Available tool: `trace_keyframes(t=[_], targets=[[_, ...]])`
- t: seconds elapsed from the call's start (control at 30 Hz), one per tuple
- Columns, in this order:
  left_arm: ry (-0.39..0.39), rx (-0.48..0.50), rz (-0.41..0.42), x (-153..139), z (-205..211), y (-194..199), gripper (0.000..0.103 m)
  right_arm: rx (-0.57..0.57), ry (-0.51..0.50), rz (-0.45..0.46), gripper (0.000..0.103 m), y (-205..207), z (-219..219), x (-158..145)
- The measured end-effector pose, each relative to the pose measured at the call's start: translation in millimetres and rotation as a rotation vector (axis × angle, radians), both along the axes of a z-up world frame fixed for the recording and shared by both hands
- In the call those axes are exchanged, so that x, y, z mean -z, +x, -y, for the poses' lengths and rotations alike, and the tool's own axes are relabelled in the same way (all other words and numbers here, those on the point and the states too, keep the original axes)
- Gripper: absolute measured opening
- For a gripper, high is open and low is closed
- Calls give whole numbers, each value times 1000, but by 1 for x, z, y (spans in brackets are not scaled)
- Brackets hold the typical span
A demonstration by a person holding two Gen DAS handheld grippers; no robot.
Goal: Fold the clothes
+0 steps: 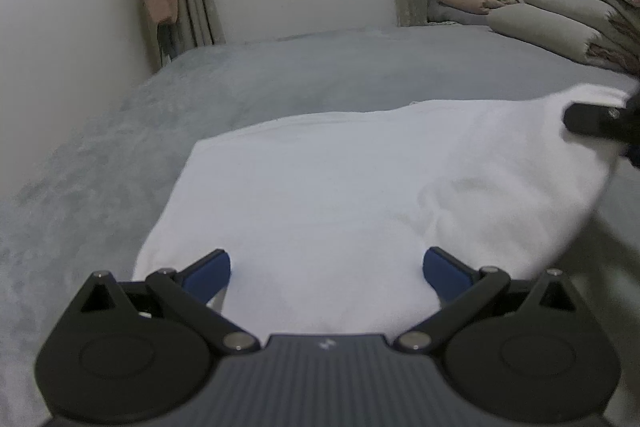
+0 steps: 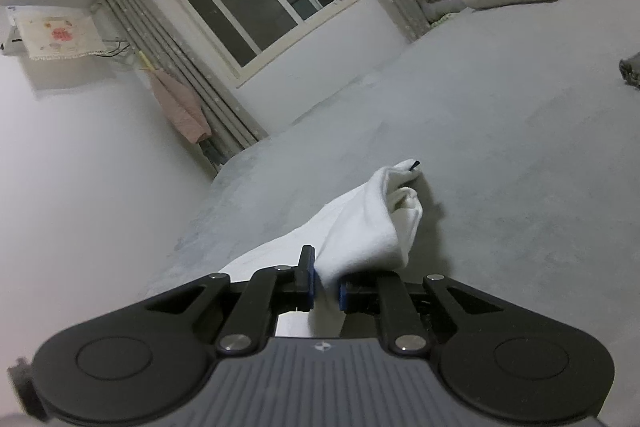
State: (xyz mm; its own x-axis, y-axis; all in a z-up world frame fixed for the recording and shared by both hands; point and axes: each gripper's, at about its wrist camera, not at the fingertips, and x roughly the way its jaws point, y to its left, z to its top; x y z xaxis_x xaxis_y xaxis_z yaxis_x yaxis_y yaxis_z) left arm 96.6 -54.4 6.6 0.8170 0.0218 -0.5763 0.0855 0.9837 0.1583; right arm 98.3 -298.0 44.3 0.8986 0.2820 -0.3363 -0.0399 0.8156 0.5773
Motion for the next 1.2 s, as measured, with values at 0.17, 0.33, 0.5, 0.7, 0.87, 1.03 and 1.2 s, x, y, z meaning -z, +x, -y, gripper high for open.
trace_keyframes(t=[0.17,0.33,0.5,0.7,0.87,1.03,1.2], targets=[[149,-4,54,5,23,-9,103,-12,-11,16,12,-2,-6,-6],[95,5,37,1,16,-12,103,-4,-3,3,12,0,-5,-5],[106,54,42,-2,13,-19,103,-1,13,-4,12,2,-3,-6],[108,67,32,-2,12,-15,103,-5,16,-3,12,1,-3,-6],[139,118,-19,-11,8,11,103,0,29,-5,12,1,0,-4],[112,110,-66,-11,10,44,103,3,38,-13,12,1,1,-2],[124,102,-87,-13,13,69,103,3,43,-15,12,0,2,-1]])
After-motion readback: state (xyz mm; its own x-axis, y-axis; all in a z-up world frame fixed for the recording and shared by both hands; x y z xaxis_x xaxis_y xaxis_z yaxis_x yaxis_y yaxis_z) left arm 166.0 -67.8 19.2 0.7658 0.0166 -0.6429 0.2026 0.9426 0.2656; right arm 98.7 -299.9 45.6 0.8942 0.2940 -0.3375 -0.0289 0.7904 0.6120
